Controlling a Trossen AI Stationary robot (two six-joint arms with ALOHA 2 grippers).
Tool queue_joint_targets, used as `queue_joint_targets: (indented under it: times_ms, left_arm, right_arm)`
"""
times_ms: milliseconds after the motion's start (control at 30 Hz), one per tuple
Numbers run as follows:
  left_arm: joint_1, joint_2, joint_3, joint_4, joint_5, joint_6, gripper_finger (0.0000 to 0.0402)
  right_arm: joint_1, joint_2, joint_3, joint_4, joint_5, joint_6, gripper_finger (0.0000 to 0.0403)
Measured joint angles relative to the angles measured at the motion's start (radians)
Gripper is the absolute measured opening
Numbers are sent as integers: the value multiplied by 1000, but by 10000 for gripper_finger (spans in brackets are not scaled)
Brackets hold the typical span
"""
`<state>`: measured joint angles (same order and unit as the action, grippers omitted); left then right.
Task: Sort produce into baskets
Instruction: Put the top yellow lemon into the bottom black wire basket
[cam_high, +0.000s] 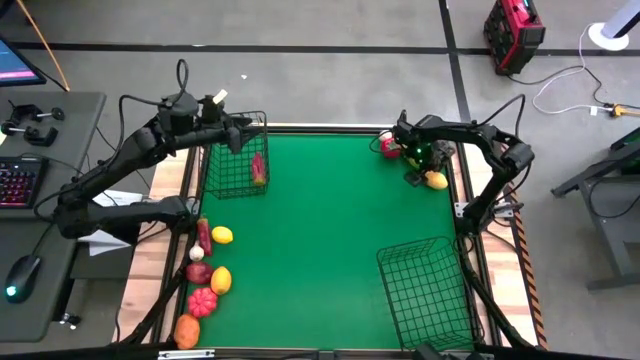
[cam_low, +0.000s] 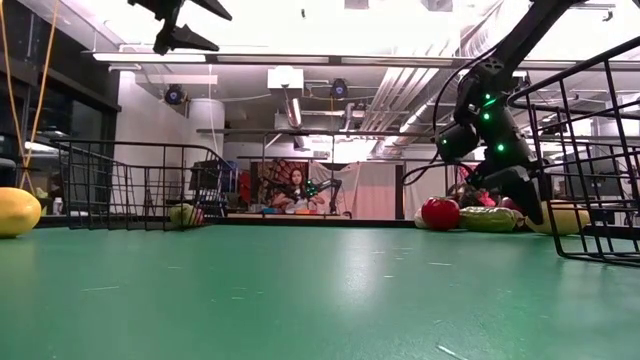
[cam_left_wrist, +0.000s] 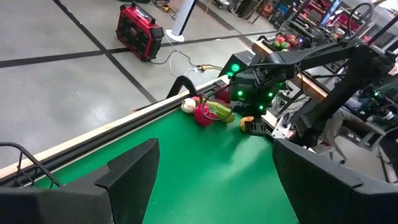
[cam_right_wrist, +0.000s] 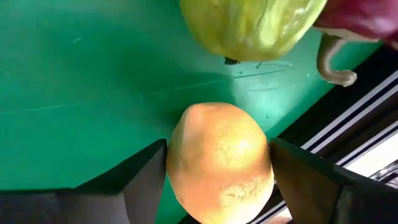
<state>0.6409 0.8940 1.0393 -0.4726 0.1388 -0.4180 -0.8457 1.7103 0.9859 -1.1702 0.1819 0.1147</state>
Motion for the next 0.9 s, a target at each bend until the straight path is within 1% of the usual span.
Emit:
queue_joint_targets:
  times_ms: [67,167,300,367,433,500,900]
  left_arm:
    - [-1,-3,0,12,15,-19,303]
    - [-1,-10,0,68,79,-45,303]
    - [-18,-11,0,212,171,-103,303]
    - [-39,-11,0,288,189,-100,303]
    - [-59,-10,0,321,192,-78,303]
    - [-76,-8,0,312,192,-66,303]
    - [-131,-6,0,284,188,-60,303]
  right_arm:
    - [8,0,0,0,0,1,269]
    - [21,0,0,5,-15,31,269]
    - [29,-2,-6,23,-62,87,268]
    - [35,-2,-6,27,-70,94,268]
    - [42,-2,-6,24,-88,95,268]
    - [49,-2,-6,22,-103,95,268]
    - [68,-1,-8,44,-116,99,268]
